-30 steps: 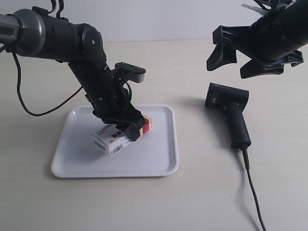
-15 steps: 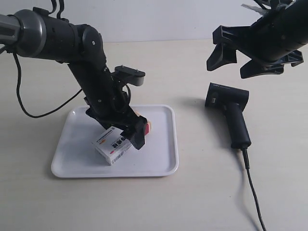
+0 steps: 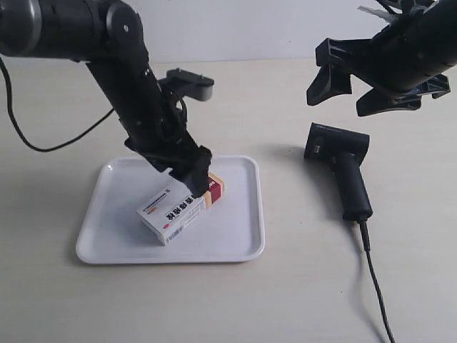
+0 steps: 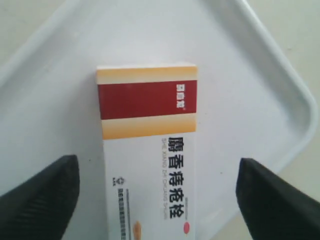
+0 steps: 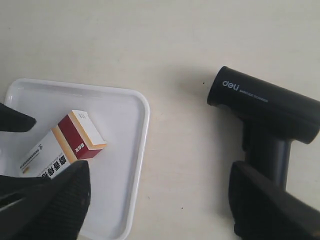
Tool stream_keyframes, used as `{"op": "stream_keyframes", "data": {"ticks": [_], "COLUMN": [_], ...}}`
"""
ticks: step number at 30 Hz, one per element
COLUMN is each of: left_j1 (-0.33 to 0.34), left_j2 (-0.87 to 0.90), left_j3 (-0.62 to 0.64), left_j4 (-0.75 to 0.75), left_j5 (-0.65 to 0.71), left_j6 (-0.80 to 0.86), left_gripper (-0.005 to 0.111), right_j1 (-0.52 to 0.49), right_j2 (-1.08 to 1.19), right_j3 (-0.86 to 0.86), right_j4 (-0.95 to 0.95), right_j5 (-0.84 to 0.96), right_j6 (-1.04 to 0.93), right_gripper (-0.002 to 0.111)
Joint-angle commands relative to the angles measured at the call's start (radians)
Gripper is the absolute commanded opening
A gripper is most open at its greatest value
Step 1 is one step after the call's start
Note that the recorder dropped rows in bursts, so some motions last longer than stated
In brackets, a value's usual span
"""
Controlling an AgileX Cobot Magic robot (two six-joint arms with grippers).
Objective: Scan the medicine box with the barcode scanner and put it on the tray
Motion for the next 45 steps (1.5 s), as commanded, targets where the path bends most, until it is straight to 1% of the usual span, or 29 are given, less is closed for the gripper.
{"op": "stream_keyframes", "data": {"ticks": [1,3,4,6,7,8,9,13,16,18,22,26,28,32,34,37,40,42,45], "left_j1": [0.0,0.0,0.0,0.0,0.0,0.0,0.0,0.0,0.0,0.0,0.0,0.004,0.016,0.069,0.114,0.194,0.255,0.273,0.274], "left_j2": [-0.083,-0.12,-0.14,-0.176,-0.195,-0.215,-0.23,-0.288,-0.319,-0.333,-0.375,-0.444,-0.489,-0.584,-0.656,-0.762,-0.869,-0.937,-1.047], "left_j3": [-0.052,-0.063,-0.068,-0.067,-0.067,-0.067,-0.067,-0.067,-0.065,-0.061,-0.06,-0.06,-0.06,-0.057,-0.036,0.03,0.135,0.212,0.345], "left_j4": [0.015,0.015,0.015,0.015,0.015,0.015,0.015,0.01,0.01,0.002,-0.06,-0.077,-0.079,-0.087,-0.118,-0.171,-0.247,-0.278,-0.3], "left_j5": [0.073,0.093,0.102,0.104,0.104,0.103,0.098,0.094,0.107,0.115,0.132,0.088,0.061,0.049,0.023,-0.058,-0.139,-0.201,-0.3], "left_j6": [-0.038,-0.038,-0.035,-0.035,-0.035,-0.035,-0.031,-0.031,-0.031,-0.031,-0.027,-0.027,-0.027,-0.027,-0.027,-0.024,0.006,0.024,0.028], "left_gripper": [0.068,0.054,0.045,0.024,0.016,0.003,0.0,0.0,0.0,0.0,0.0,0.0,0.0,0.0,0.0,0.0,0.0,0.0,0.0], "right_j1": [-0.001,-0.001,-0.001,-0.001,-0.001,-0.001,-0.001,-0.001,-0.001,-0.001,-0.001,-0.001,-0.001,-0.001,-0.001,-0.001,-0.001,-0.001,-0.001], "right_j2": [-0.005,-0.005,-0.005,-0.005,-0.005,-0.005,-0.005,-0.005,-0.016,-0.034,-0.119,-0.245,-0.32,-0.469,-0.555,-0.68,-0.785,-0.85,-0.953], "right_j3": [0.0,0.0,0.0,0.0,0.0,0.0,0.0,0.0,0.0,0.0,0.0,0.0,0.0,0.0,0.0,0.0,0.014,0.045,0.135], "right_j4": [-0.002,-0.002,-0.002,-0.002,-0.002,-0.002,-0.002,-0.002,0.013,0.025,0.025,0.025,0.019,-0.016,-0.049,-0.086,-0.093,-0.096,-0.141], "right_j5": [-0.007,-0.007,-0.007,-0.009,-0.009,-0.011,-0.011,-0.006,-0.001,-0.001,-0.009,-0.011,-0.013,-0.02,-0.022,-0.022,-0.018,-0.02,-0.02], "right_j6": [-0.012,-0.012,-0.012,-0.029,-0.033,-0.035,-0.035,-0.041,-0.091,-0.115,-0.17,-0.215,-0.218,-0.221,-0.219,-0.192,-0.174,-0.149,-0.067], "right_gripper": [0.072,0.07,0.068,0.059,0.053,0.047,0.042,0.018,0.0,0.0,0.0,0.0,0.0,0.0,0.0,0.0,0.0,0.0,0.0]}}
